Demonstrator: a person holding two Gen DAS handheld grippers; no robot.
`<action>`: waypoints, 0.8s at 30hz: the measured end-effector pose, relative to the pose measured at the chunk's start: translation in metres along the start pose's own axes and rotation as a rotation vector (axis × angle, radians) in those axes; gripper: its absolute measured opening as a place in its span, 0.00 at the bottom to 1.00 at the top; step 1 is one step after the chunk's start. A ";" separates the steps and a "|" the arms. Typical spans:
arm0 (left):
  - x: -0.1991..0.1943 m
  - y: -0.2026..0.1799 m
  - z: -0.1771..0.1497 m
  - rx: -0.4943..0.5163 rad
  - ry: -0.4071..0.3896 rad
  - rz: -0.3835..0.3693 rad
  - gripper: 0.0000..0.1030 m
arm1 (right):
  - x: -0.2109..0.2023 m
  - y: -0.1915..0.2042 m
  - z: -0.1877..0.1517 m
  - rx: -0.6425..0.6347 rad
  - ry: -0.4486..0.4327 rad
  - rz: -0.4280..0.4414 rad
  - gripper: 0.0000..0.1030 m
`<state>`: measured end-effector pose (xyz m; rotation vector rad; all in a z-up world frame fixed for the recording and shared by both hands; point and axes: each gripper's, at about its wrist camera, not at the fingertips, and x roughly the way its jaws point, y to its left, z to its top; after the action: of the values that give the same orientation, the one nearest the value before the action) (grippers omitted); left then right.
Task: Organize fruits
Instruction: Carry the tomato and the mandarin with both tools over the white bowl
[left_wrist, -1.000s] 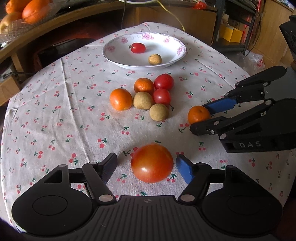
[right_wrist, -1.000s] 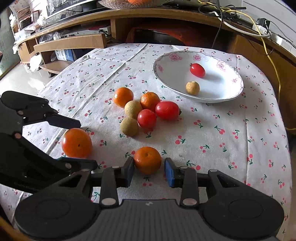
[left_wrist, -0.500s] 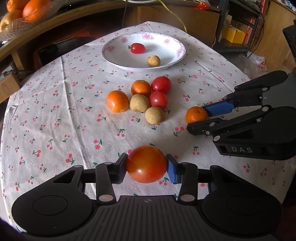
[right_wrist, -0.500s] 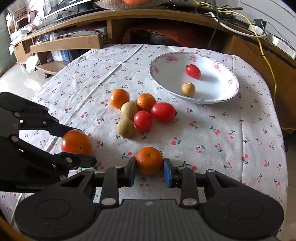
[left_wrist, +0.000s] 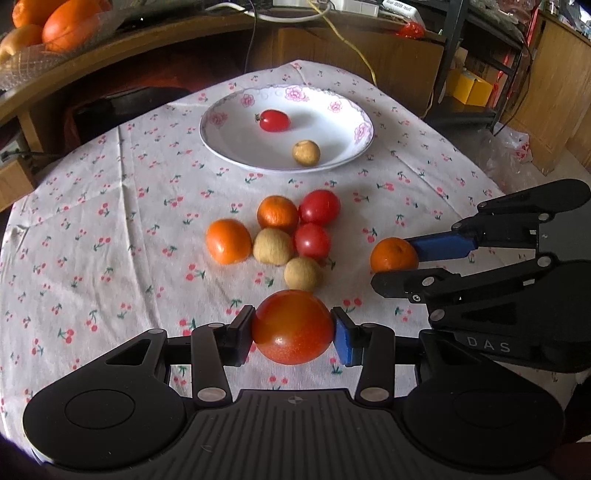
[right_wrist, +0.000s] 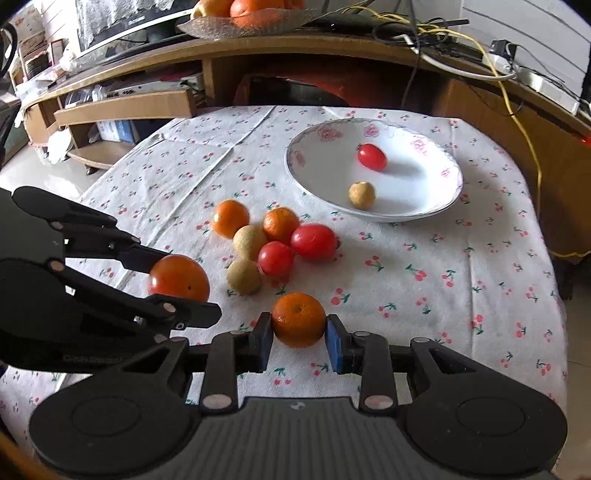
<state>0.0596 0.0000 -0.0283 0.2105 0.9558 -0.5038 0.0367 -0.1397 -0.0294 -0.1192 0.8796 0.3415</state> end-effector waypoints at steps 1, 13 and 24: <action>0.000 0.000 0.001 -0.003 -0.004 -0.001 0.50 | 0.000 -0.001 0.001 0.009 -0.002 0.002 0.31; -0.006 0.006 0.025 -0.027 -0.062 0.021 0.50 | -0.004 -0.015 0.022 0.074 -0.051 -0.012 0.31; 0.001 0.003 0.060 -0.019 -0.126 0.035 0.50 | -0.003 -0.046 0.047 0.170 -0.106 -0.040 0.31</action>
<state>0.1057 -0.0211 0.0046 0.1760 0.8319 -0.4705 0.0847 -0.1722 0.0012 0.0382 0.7970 0.2322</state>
